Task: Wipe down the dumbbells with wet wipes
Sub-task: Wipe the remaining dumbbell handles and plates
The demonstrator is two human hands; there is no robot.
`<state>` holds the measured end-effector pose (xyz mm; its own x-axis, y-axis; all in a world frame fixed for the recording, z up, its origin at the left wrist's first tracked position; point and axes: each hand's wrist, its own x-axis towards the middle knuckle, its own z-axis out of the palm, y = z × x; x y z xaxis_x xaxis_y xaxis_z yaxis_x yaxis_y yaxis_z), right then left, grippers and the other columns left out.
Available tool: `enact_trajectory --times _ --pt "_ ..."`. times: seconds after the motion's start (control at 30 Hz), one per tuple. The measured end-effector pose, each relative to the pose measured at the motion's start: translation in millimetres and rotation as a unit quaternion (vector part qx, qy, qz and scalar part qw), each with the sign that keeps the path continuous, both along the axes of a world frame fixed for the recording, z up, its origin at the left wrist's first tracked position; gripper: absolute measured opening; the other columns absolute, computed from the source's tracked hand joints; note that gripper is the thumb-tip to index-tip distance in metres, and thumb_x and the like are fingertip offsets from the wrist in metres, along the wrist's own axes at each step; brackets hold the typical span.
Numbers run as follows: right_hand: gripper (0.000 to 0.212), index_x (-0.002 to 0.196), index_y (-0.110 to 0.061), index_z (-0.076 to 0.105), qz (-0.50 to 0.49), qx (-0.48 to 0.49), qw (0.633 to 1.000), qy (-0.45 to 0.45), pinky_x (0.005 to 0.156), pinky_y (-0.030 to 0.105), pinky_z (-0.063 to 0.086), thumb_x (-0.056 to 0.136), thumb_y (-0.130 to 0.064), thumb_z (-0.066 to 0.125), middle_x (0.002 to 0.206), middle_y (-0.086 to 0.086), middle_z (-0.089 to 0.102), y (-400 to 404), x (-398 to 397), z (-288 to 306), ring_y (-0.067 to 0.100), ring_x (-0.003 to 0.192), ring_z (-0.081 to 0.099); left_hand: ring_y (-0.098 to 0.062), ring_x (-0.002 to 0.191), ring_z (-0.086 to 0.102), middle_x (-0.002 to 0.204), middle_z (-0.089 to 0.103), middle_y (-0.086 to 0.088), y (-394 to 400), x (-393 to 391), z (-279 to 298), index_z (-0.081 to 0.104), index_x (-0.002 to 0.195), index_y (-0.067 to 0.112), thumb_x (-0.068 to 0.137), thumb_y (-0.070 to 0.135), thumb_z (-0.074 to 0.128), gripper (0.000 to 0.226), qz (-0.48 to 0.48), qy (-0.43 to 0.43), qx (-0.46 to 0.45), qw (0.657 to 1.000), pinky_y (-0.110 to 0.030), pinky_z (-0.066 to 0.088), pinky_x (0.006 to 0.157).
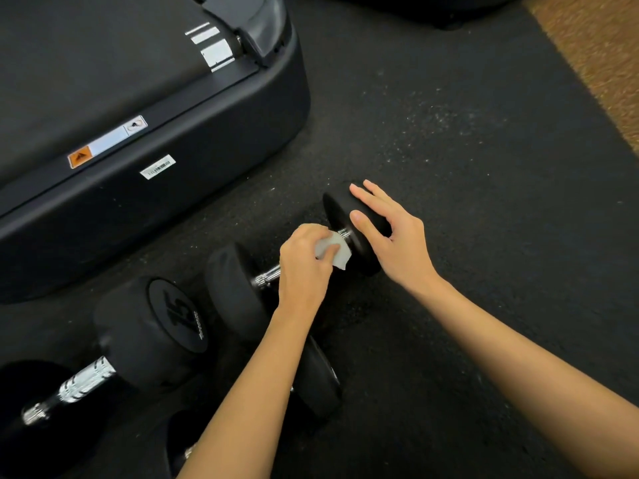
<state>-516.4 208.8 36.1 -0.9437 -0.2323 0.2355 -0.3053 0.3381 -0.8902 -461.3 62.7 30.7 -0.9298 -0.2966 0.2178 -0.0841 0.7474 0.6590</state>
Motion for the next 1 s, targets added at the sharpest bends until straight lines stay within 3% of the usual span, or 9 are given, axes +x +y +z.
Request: enact_trajectory --times 0.1,0.2,0.27,0.4,0.57,0.63,0.7,0.87,1.0 --pt "0.041 0.136 -0.034 0.053 -0.002 -0.002 1.000 -0.001 0.070 0.006 0.041 0.095 -0.036 0.056 0.150 -0.009 0.041 0.3 1.1 -0.8 -0.004 0.134 0.036 -0.015 0.110 0.061 0.113 0.070 -0.005 4.9 -1.7 -6.7 0.073 0.109 0.007 0.087 0.014 0.072 0.023 0.021 0.000 -0.026 0.999 -0.017 0.035 0.102" --pt "0.041 0.136 -0.034 0.053 -0.005 0.003 1.000 0.004 0.078 0.005 0.042 0.096 -0.035 0.056 0.150 -0.009 0.042 -0.8 1.4 0.3 -0.015 0.126 0.031 -0.020 0.110 0.065 0.111 0.073 -0.007 12.8 -4.7 -9.7 0.072 0.112 0.004 0.089 0.006 0.068 0.024 -0.008 0.005 -0.035 0.999 -0.035 0.021 0.119" --pt "0.041 0.136 -0.033 0.053 -0.004 0.007 1.000 0.009 0.079 0.005 0.042 0.095 -0.034 0.056 0.150 -0.008 0.042 -0.6 0.2 1.2 -0.016 0.125 0.031 -0.020 0.108 0.067 0.110 0.073 -0.004 11.6 -6.5 -11.4 0.073 0.111 0.005 0.088 0.002 0.067 0.024 -0.043 0.004 -0.059 0.997 -0.039 0.017 0.120" --pt "0.041 0.136 -0.034 0.053 0.002 0.011 1.000 0.006 0.078 0.005 0.041 0.095 -0.036 0.057 0.150 -0.009 0.042 1.5 0.8 1.5 -0.013 0.126 0.033 -0.018 0.110 0.066 0.117 0.070 0.003 -12.9 2.5 -18.1 0.072 0.111 0.010 0.088 0.003 0.068 0.024 -0.117 0.003 -0.125 0.985 -0.038 0.033 0.116" --pt "0.042 0.138 -0.029 0.052 0.003 0.005 1.000 0.003 0.085 -0.005 0.030 0.096 -0.033 0.055 0.151 -0.007 0.040 0.5 3.5 1.2 -0.004 0.134 0.031 -0.023 0.101 0.068 0.108 0.069 -0.002 -8.5 0.9 -15.8 0.069 0.107 0.008 0.091 0.004 0.064 0.017 -0.104 -0.016 -0.180 0.978 -0.035 0.037 0.112" --pt "0.042 0.138 -0.028 0.052 0.004 0.003 1.000 0.004 0.085 -0.006 0.029 0.097 -0.031 0.055 0.151 -0.006 0.041 -0.8 3.5 1.2 -0.005 0.134 0.031 -0.029 0.104 0.067 0.111 0.069 -0.006 2.5 -10.0 -13.3 0.066 0.114 0.007 0.093 0.005 0.061 0.022 -0.099 -0.050 -0.205 0.972 -0.040 0.045 0.106" --pt "0.042 0.138 -0.028 0.052 0.007 0.007 1.000 0.004 0.085 -0.007 0.028 0.097 -0.031 0.055 0.151 -0.006 0.041 -1.1 2.4 1.6 -0.004 0.134 0.031 -0.029 0.104 0.066 0.111 0.069 -0.006 5.2 -15.0 -13.1 0.065 0.119 0.008 0.094 0.007 0.060 0.025 -0.093 -0.062 -0.214 0.971 -0.043 0.049 0.100" --pt "0.042 0.138 -0.029 0.051 0.008 0.010 1.000 0.002 0.082 -0.007 0.030 0.097 -0.033 0.055 0.151 -0.007 0.040 0.6 3.2 3.1 -0.005 0.133 0.030 -0.023 0.095 0.069 0.102 0.070 -0.003 -10.7 2.4 -18.0 0.068 0.105 0.008 0.093 0.009 0.063 0.013 -0.090 0.001 -0.192 0.977 -0.039 0.050 0.099" --pt "0.042 0.138 -0.028 0.051 0.007 0.004 1.000 0.000 0.084 -0.007 0.028 0.097 -0.031 0.055 0.151 -0.006 0.039 -0.3 5.7 2.5 -0.001 0.136 0.030 -0.025 0.091 0.067 0.104 0.068 -0.006 1.4 -5.1 -16.6 0.068 0.103 0.006 0.087 0.002 0.067 0.016 -0.087 -0.019 -0.210 0.974 -0.041 0.054 0.089"
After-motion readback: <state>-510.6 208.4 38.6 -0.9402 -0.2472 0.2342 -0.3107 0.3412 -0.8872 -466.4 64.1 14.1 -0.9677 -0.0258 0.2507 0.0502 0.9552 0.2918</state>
